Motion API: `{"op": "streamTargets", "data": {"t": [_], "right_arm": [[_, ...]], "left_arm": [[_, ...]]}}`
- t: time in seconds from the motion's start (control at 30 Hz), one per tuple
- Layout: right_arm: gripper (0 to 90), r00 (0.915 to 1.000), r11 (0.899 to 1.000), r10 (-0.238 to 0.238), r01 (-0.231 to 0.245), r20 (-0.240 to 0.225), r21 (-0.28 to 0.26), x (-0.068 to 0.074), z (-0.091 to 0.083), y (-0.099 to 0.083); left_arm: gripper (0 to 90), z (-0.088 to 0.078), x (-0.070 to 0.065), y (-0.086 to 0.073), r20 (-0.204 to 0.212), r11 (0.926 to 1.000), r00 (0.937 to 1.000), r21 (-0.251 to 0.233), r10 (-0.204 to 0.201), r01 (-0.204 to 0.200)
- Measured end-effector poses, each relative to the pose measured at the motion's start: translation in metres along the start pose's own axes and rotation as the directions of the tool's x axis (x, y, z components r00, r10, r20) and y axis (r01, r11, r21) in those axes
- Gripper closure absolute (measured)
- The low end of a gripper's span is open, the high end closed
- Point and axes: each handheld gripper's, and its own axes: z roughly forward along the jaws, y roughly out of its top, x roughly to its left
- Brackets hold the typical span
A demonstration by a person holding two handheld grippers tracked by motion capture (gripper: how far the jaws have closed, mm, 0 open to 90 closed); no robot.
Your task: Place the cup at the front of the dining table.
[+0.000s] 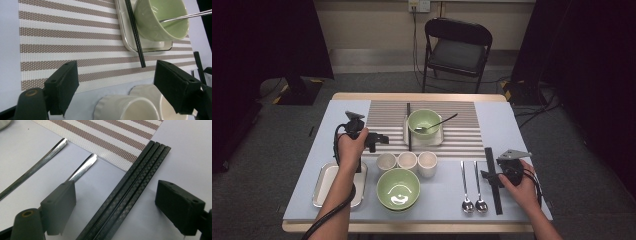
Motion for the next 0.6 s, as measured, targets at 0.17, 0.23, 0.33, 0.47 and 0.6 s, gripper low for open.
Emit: {"op": "streamTargets", "data": {"t": [0.17, 0.23, 0.33, 0.47, 0.6], "right_arm": [[16.1, 1.0, 1.0, 0.0, 0.0, -0.001, 0.0, 0.0, 0.0, 0.0], [16.1, 1.0, 1.0, 0.0, 0.0, 0.0, 0.0, 0.0, 0.0, 0.0], [16.1, 1.0, 1.0, 0.0, 0.0, 0.0, 0.0, 0.0, 0.0, 0.0], [16.1, 1.0, 1.0, 0.001, -0.001, -0.001, 0.0, 0.0, 0.0, 0.0], [16.1, 1.0, 1.0, 0.002, -0.002, 0.001, 0.0, 0.0, 0.0, 0.0]], "left_arm": [[19.6, -0.004, 0.003, -0.004, -0.004, 1.0, 1.0, -0.002, -0.005, 0.005], [19.6, -0.004, 0.003, -0.004, -0.008, 1.0, 0.9999, -0.006, -0.007, 0.007], [19.6, -0.006, 0.007, -0.006, -0.012, 1.0, 0.9999, -0.001, -0.006, 0.006], [19.6, -0.007, 0.009, -0.007, -0.013, 0.9999, 0.9998, -0.004, -0.016, 0.016], [19.6, -0.009, 0.011, -0.008, -0.017, 0.9999, 0.9998, -0.002, -0.01, 0.01]]}}
